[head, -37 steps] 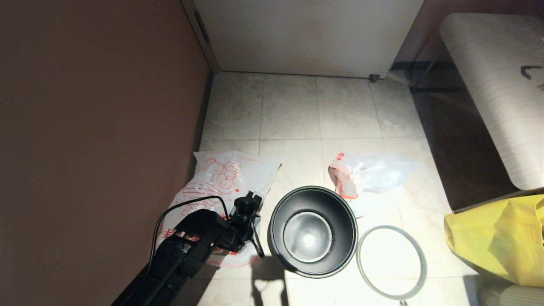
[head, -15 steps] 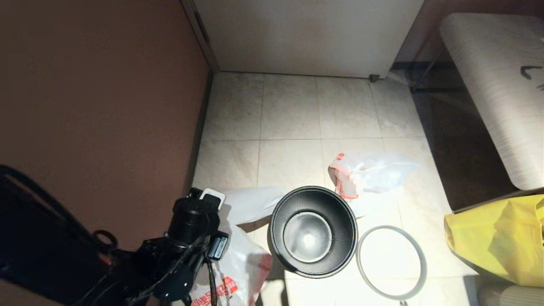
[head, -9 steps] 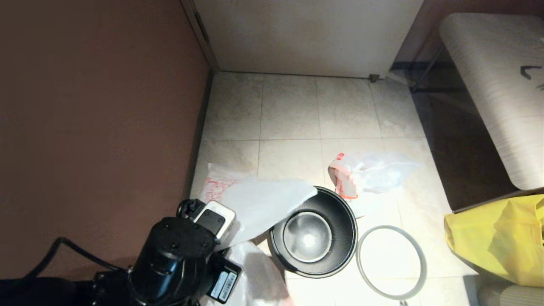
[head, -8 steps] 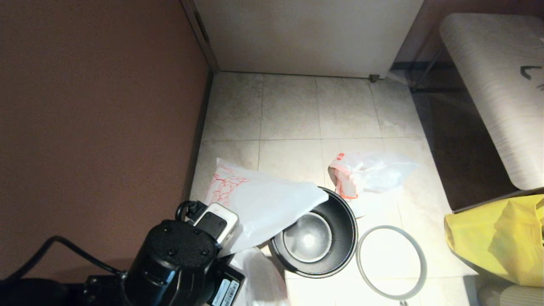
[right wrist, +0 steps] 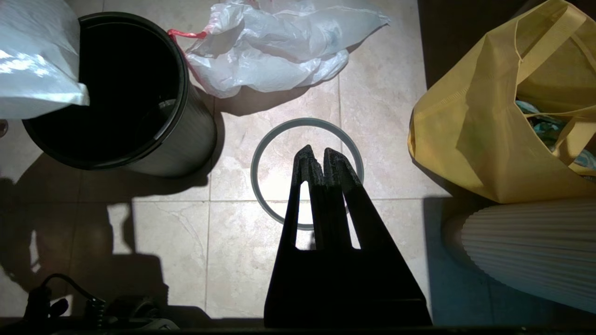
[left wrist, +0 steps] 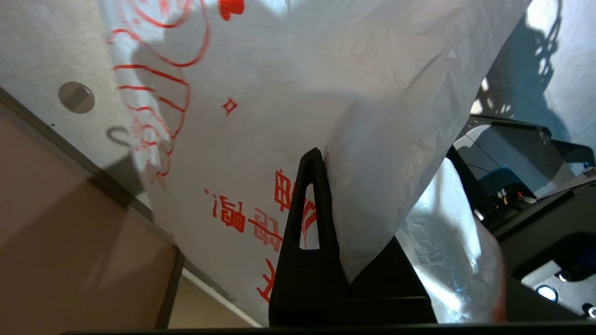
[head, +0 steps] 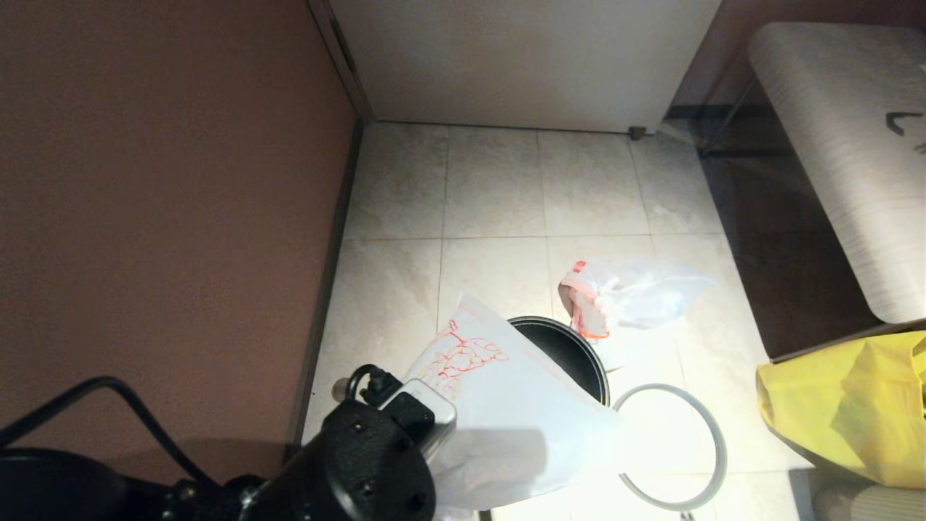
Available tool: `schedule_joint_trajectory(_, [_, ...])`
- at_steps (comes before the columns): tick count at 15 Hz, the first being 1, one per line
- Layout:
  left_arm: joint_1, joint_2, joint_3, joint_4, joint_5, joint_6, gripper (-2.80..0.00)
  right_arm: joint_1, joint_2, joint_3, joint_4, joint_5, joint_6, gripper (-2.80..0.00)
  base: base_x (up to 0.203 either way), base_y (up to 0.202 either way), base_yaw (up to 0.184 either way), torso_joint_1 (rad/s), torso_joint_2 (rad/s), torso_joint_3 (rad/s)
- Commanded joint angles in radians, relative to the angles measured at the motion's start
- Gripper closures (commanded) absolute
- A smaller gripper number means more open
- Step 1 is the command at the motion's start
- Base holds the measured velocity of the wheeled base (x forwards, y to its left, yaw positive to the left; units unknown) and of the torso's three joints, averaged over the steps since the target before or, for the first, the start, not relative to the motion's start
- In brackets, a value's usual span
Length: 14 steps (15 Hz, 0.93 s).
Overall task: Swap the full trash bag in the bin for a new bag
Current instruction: Put the new garbage bag on the trash can
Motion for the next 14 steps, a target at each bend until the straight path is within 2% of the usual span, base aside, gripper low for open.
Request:
schedule_joint_trajectory(1, [-0.001,0.132,-0.051,-0.009,-0.002,-0.003,0.0,0.0,0.001,0.0,0.0,0.0,0.0,0.0,0.0,0.0,0.0,0.0,0.0,0.0])
schedule_joint_trajectory(4, [-0.001,0.34,-0.174,-0.059,-0.002,0.009,0.0,0.0,0.001,0.0,0.0,0.0,0.0,0.0,0.0,0.0,0.0,0.0,0.0,0.0])
schedule_joint_trajectory(8, [-0.024,0.548,-0.426,-0.087,-0.005,0.047,0.0,0.0,0.001,0.0,0.0,0.0,0.0,0.0,0.0,0.0,0.0,0.0,0.0,0.0])
schedule_joint_trajectory(10, [-0.037,0.592,-0.464,-0.086,-0.022,0.059,0.0,0.0,0.001,0.0,0.0,0.0,0.0,0.0,0.0,0.0,0.0,0.0,0.0,0.0])
schedule_joint_trajectory(14, [0.009,0.734,-0.518,-0.092,-0.033,0.064,0.0,0.0,0.001,0.0,0.0,0.0,0.0,0.0,0.0,0.0,0.0,0.0,0.0,0.0])
